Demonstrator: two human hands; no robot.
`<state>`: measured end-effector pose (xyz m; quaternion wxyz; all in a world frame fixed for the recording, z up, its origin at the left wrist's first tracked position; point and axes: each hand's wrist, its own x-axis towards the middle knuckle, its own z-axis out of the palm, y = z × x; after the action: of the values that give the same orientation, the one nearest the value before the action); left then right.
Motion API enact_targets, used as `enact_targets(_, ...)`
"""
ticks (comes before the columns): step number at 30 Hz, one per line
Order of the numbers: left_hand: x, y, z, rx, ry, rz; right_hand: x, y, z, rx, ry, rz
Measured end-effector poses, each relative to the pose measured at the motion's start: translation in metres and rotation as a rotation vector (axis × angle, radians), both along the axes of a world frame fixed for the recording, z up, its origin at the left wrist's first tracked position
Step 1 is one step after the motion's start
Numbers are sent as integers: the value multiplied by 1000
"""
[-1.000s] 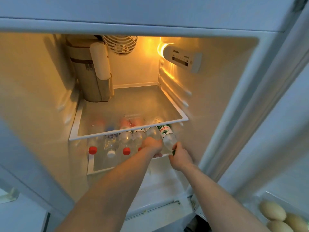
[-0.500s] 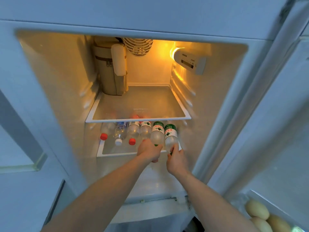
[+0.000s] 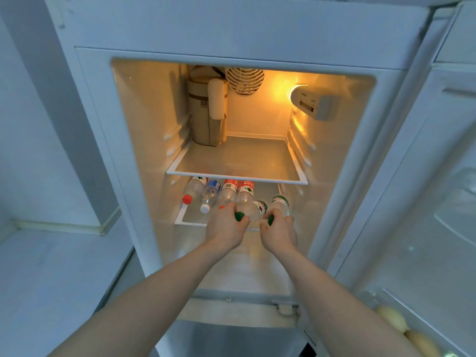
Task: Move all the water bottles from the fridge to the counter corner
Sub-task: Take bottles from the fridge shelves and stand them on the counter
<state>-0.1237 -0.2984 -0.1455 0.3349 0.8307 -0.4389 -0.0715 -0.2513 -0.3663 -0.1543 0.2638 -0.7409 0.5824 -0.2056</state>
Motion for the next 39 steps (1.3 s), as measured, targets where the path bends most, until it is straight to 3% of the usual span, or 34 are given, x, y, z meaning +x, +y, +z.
enact_targets(5,9,32,19,-112,-82,-17,0,0,27,-87,-185,-61)
enact_targets(9,15,55,36,-138,-135,-9,1,13,49,-159,-268,20)
enact_targets(16,21,125,31,-3,-101,44,0,43,73,-5,-238,287)
enact_targets(20,31,183,21,49,10,97,6,82,65,91,-192,434)
enact_targets(31,30,380,26,-52,212,347,41,231,62,162,-80,899)
enact_targets(39,7,545,24,-78,225,629,90,374,62,208,9,1266)
